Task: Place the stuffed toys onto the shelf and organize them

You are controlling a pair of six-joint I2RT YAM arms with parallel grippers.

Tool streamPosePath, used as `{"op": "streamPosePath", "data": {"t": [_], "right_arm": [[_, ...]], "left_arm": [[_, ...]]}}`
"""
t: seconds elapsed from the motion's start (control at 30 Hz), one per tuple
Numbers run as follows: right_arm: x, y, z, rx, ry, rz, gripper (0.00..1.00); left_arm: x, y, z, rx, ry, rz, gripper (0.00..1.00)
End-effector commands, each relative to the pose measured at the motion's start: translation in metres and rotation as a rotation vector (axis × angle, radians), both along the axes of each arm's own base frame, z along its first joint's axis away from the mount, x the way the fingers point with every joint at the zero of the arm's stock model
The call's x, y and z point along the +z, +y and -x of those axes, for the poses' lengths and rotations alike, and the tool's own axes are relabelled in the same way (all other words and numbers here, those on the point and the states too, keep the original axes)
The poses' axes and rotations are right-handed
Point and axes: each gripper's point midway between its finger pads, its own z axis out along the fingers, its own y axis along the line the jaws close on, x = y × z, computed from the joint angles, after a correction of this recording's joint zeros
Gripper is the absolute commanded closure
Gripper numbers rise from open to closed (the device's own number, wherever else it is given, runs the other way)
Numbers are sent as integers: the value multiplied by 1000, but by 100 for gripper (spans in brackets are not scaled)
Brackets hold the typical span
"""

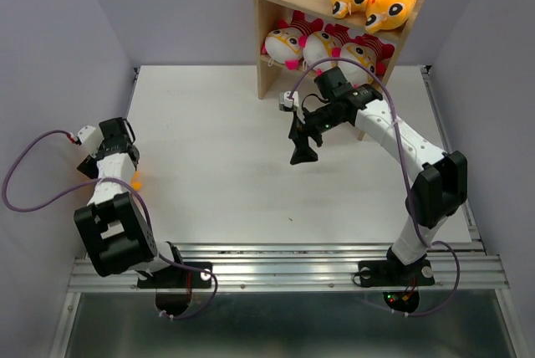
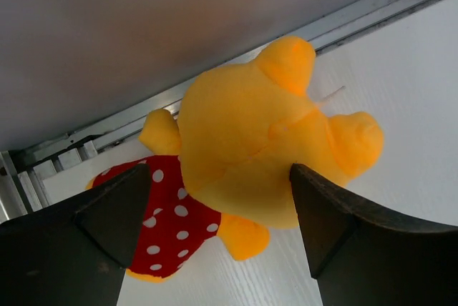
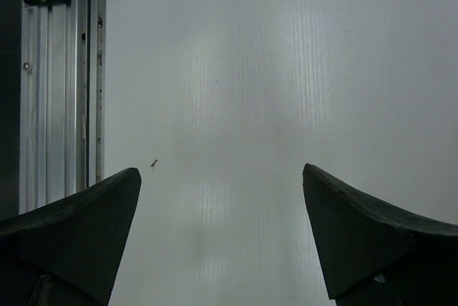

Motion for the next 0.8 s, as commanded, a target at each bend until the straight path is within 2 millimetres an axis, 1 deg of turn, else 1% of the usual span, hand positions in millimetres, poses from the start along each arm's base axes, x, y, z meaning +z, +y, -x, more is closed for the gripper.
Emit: {"op": "streamPosePath", "data": {"t": [0.0,0.03,0.07,0.1,0.17,0.2,0.23,0.27,0.3,0.33,0.37,0.4,0.43,0.47,0.5,0.53,0.57,0.6,0.63,0.67,0.7,0.73,0.77], "right_arm": [[19,4,3,26,-61,-64,0],[19,4,3,25,-61,-64,0],[18,4,4,25,-57,-64,0],[18,4,4,25,-56,-64,0],[18,3,5,27,-57,-65,0],[18,3,6,26,-55,-65,0],[18,3,6,27,-57,-65,0],[17,2,7,27,-55,-64,0],[17,2,6,26,-56,-63,0],[17,2,7,28,-59,-63,0],[17,2,7,28,-60,-63,0],[17,2,7,29,-61,-64,0],[17,2,7,31,-62,-63,0],[17,1,8,38,-68,-63,0],[18,1,9,41,-70,-64,0],[17,1,9,44,-71,-67,0],[17,2,9,49,-70,-71,0],[18,3,10,52,-66,-75,0],[19,3,10,55,-63,-80,0],[20,5,11,61,-53,-90,0],[21,8,13,70,-53,-91,0],[22,10,14,74,-41,-100,0],[26,12,13,76,-44,-112,0]], "left_arm": [[-13,4,-17,-57,5,51,12],[-22,2,-19,-70,26,75,20],[-28,-1,-21,-87,31,100,24],[-31,-3,-22,-93,31,113,31],[-41,-9,-22,-122,29,144,39],[-43,-13,-27,-146,0,164,56],[-48,-21,-26,-181,-8,198,68],[-49,-24,-28,-201,-18,215,80],[-48,-27,-32,-224,-38,223,89],[-51,-33,-32,-253,-46,241,93],[-52,-44,-37,-307,-67,284,95],[-49,-50,-43,-354,-90,298,100],[-46,-58,-48,-403,-120,322,100],[-40,-83,-54,-511,-187,397,100],[-30,-92,-62,-580,-246,400,100],[-20,-105,-62,-646,-292,409,100],[-4,-127,-70,-762,-362,440,100],[4,-136,-71,-806,-393,449,100],[17,-148,-70,-856,-439,452,100],[30,-172,-69,-962,-486,498,100],[39,-183,-68,-1005,-519,509,100],[55,-196,-67,-1051,-577,518,100],[67,-223,-62,-1154,-612,564,100]]}}
